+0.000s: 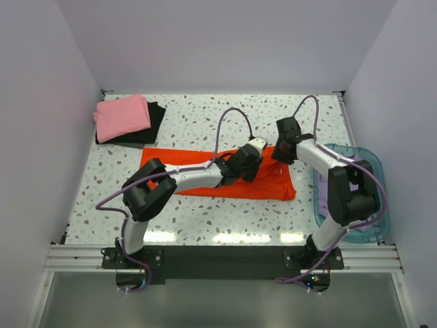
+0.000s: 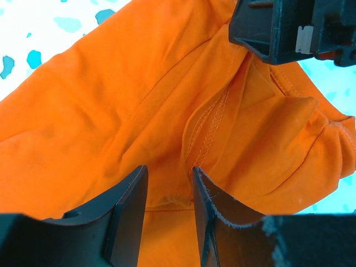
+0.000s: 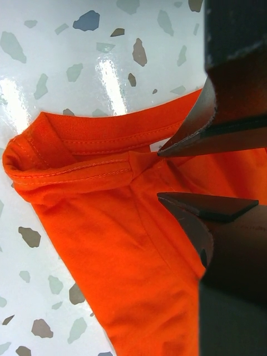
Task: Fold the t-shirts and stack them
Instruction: Fold the tshirt
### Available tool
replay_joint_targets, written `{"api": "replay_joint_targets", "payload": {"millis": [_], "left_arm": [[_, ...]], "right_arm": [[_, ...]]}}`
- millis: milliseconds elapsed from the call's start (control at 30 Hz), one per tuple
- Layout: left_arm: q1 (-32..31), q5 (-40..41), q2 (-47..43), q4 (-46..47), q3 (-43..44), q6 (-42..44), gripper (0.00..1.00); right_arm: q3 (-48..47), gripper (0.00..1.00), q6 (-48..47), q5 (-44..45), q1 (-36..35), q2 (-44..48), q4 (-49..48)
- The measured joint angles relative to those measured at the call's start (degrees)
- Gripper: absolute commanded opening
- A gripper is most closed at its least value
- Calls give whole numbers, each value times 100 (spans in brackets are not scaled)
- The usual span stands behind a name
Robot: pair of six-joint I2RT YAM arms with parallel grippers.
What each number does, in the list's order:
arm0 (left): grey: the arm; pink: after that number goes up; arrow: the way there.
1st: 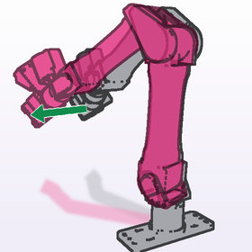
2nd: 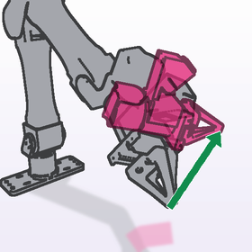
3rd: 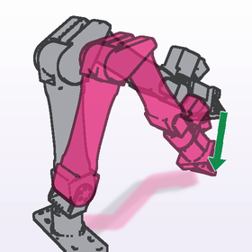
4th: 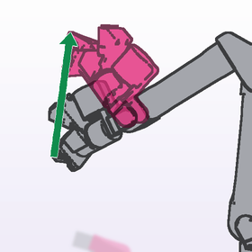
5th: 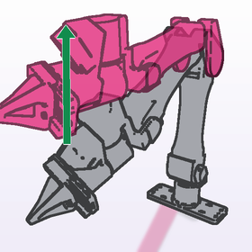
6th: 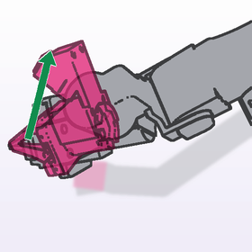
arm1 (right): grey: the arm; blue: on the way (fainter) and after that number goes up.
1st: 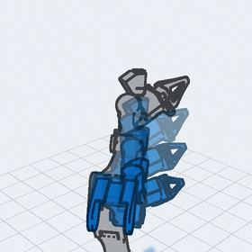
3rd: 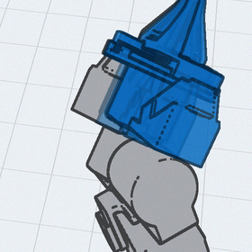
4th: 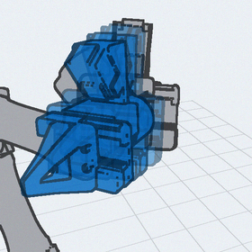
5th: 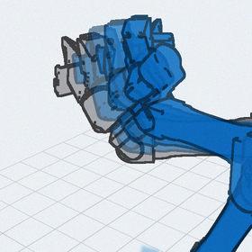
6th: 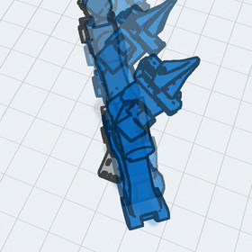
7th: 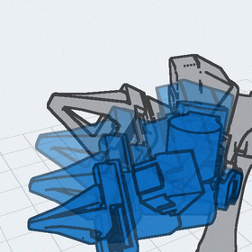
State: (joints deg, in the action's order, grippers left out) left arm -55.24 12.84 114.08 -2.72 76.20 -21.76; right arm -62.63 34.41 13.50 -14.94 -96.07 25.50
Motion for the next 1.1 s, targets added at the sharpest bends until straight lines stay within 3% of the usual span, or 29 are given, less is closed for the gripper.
{"api": "replay_joint_targets", "payload": {"millis": [233,433,633,867,1100], "left_arm": [[-9,-7,114,-20,20,33,44],[-35,-4,188,-68,20,35,42],[-46,7,212,-109,20,35,24],[-46,81,212,-125,20,33,1],[-46,188,177,-146,17,35,0]], "right_arm": [[28,34,4,-13,0,-76,-26],[28,18,9,-11,0,-107,-52],[31,0,31,-20,0,-111,-70],[149,0,46,-105,0,-103,-101],[472,0,81,-168,0,256,-120]]}}
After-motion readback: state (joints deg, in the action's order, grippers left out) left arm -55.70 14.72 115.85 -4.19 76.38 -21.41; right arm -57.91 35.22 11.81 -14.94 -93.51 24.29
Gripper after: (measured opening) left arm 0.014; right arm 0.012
